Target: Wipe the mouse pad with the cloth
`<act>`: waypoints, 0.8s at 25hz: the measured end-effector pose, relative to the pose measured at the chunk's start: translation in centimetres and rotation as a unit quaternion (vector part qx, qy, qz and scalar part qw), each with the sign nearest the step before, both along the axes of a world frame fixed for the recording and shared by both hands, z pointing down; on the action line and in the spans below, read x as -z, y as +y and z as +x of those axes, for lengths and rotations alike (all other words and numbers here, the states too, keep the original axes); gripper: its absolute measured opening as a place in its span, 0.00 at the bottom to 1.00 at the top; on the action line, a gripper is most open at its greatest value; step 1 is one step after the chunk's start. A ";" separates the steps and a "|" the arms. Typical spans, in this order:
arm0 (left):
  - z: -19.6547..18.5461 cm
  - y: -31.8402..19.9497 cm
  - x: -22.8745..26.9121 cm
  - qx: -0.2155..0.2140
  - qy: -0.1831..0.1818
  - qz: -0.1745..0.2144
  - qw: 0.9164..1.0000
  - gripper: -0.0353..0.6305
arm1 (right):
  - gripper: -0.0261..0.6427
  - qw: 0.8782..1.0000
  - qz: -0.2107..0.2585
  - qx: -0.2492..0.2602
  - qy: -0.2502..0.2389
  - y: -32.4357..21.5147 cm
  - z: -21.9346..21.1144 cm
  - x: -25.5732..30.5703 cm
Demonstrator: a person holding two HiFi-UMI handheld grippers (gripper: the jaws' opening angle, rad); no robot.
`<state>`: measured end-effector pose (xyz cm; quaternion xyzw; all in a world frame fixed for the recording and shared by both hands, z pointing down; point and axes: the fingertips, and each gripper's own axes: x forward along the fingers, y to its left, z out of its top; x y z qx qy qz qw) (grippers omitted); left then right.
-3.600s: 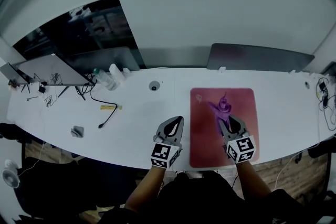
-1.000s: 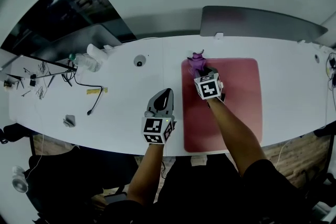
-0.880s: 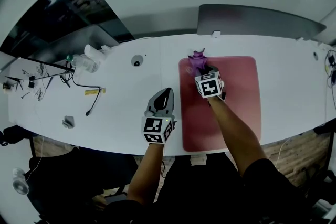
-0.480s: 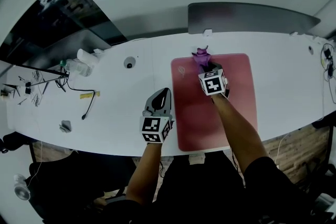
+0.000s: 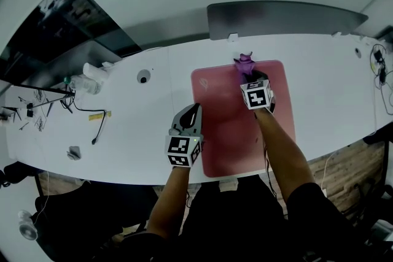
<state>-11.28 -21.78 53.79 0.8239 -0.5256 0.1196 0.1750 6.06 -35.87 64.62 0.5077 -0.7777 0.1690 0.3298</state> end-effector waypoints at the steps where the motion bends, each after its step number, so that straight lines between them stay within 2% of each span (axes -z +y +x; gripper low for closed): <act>1: 0.1 0.0 0.0 -0.002 0.000 0.000 1.000 0.09 | 0.20 1.000 -0.001 -0.004 0.003 -0.1 0.6 0.0; 14: -0.1 0.8 -0.4 -0.009 -0.013 -0.007 1.000 0.09 | 0.20 0.998 0.006 -0.037 0.049 -1.2 8.9 -0.2; 20: -0.4 1.4 -0.3 -0.008 -0.021 -0.006 1.000 0.09 | 0.20 0.997 0.001 -0.071 0.034 -1.4 12.5 -0.1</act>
